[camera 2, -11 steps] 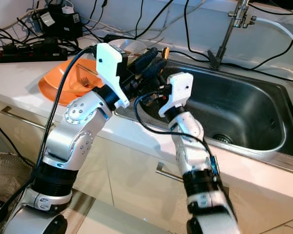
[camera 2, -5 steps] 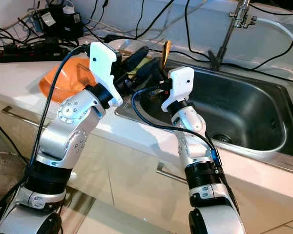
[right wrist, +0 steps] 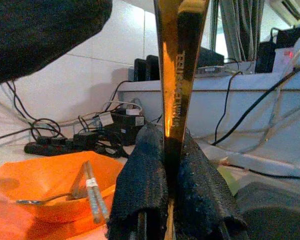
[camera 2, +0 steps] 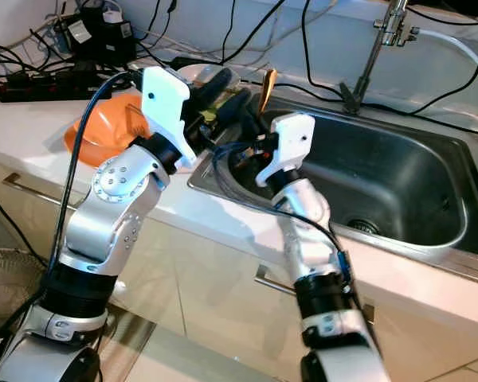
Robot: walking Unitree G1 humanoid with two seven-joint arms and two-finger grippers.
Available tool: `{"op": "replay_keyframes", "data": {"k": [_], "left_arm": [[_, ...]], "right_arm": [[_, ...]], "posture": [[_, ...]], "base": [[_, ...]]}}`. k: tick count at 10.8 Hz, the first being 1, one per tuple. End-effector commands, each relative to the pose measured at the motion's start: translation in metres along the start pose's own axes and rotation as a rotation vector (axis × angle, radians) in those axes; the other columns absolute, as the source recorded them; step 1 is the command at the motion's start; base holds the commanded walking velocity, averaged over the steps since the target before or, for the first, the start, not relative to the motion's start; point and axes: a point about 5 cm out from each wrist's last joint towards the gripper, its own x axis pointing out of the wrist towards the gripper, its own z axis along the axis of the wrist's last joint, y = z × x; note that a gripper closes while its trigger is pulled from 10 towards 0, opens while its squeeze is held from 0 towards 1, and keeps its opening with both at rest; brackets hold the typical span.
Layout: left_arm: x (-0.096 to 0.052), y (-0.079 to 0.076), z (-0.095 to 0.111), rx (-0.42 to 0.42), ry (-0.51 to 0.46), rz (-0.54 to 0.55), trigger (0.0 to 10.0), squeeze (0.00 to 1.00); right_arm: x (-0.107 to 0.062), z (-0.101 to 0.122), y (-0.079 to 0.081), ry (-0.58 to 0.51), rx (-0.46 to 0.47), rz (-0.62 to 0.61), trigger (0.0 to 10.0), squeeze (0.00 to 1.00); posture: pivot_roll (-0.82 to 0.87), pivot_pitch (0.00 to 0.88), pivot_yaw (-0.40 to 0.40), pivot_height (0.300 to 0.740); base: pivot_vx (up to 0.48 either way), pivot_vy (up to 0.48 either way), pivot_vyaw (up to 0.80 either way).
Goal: Kitchen organization
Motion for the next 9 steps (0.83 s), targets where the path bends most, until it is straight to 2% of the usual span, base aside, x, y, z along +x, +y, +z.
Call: {"op": "replay_keyframes", "data": {"k": [1,2,3,4,5,9], "left_arm": [[0.001,-0.001,0.000,-0.003,-0.004,0.042,10.0,0.00],[0.006,-0.010,-0.001,-0.017,-0.008,0.068,10.0,0.00],[0.008,-0.020,-0.001,-0.032,-0.014,0.061,10.0,0.00],[0.008,-0.024,-0.001,-0.041,-0.014,0.051,10.0,0.00],[0.008,-0.025,-0.002,-0.039,-0.007,0.038,10.0,0.00],[-0.004,-0.003,-0.011,0.069,0.048,0.114,10.0,0.00]], "right_arm": [[0.000,0.002,0.007,-0.014,0.025,0.004,0.0,0.00],[0.000,-0.002,0.023,-0.009,0.067,0.025,0.0,0.00],[-0.001,-0.004,0.031,-0.007,0.092,0.030,0.0,0.00],[-0.001,-0.005,0.032,-0.005,0.096,0.032,0.0,0.00],[-0.001,-0.005,0.029,0.000,0.089,0.019,0.0,0.00],[-0.001,0.008,-0.016,-0.008,-0.003,-0.100,0.0,0.00]], "posture": [[0.19,0.000,-0.015,0.725],[0.19,0.000,-0.014,0.725],[0.19,0.002,-0.010,0.725],[0.19,0.003,-0.010,0.725],[0.19,0.003,-0.012,0.725],[0.20,0.000,-0.017,0.725]], "base": [[0.000,0.000,0.00],[0.000,0.000,0.00],[0.000,0.000,0.00],[0.000,0.000,0.00],[0.000,0.000,0.00],[0.000,0.000,0.00]]}}
